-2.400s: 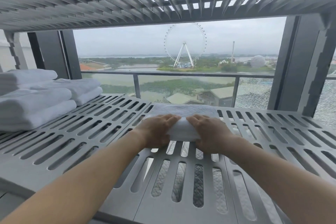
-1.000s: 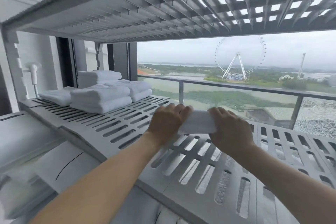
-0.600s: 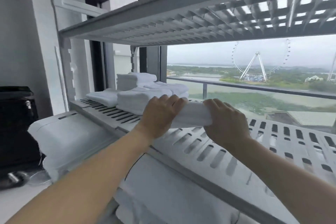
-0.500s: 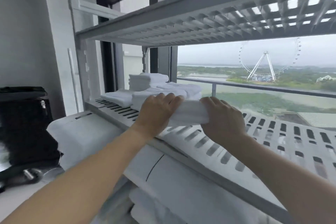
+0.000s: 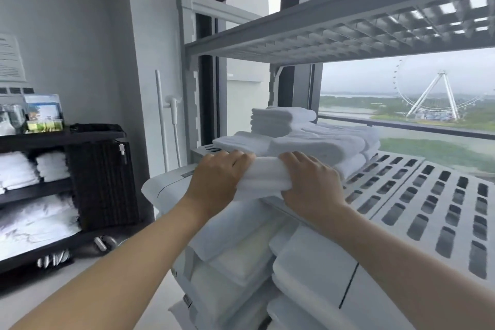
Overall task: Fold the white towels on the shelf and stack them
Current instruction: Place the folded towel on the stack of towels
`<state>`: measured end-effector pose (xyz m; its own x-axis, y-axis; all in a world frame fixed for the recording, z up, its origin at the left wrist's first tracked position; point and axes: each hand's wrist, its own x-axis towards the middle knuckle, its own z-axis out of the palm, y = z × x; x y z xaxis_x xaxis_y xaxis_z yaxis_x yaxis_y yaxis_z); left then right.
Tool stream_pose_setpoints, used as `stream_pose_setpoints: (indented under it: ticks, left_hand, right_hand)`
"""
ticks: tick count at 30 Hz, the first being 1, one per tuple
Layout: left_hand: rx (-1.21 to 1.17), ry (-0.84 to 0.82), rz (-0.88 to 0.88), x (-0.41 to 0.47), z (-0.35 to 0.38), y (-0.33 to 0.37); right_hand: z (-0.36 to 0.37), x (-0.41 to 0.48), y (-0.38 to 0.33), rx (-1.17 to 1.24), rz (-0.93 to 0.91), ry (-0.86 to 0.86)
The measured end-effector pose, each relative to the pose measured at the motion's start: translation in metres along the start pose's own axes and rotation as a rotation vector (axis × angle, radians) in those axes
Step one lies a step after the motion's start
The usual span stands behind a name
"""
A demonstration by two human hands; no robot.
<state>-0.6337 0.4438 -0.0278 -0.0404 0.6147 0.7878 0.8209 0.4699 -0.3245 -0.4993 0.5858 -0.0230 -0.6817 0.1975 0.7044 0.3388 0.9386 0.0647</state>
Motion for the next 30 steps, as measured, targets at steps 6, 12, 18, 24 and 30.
stream_pose_setpoints:
  ticks: [6,12,18,24,30]
  left_hand:
    - [0.009,0.039,0.007,0.005,0.047,-0.073]
    - [-0.021,0.042,0.034,0.036,0.096,-0.137]
    - [-0.062,0.152,0.114,0.078,0.142,-0.194]
    - [-0.108,0.231,0.193,0.114,0.198,-0.234]
    - [-0.182,0.286,0.247,0.155,0.249,-0.252]
  right_hand:
    - [0.054,0.061,-0.030,0.030,-0.009,0.030]
    - [0.102,0.132,-0.037,0.038,0.014,0.089]
    - [0.134,0.189,-0.038,0.009,0.022,0.239]
    - [0.167,0.223,-0.029,-0.188,-0.053,0.400]
    - [0.188,0.263,-0.006,-0.345,-0.026,0.374]
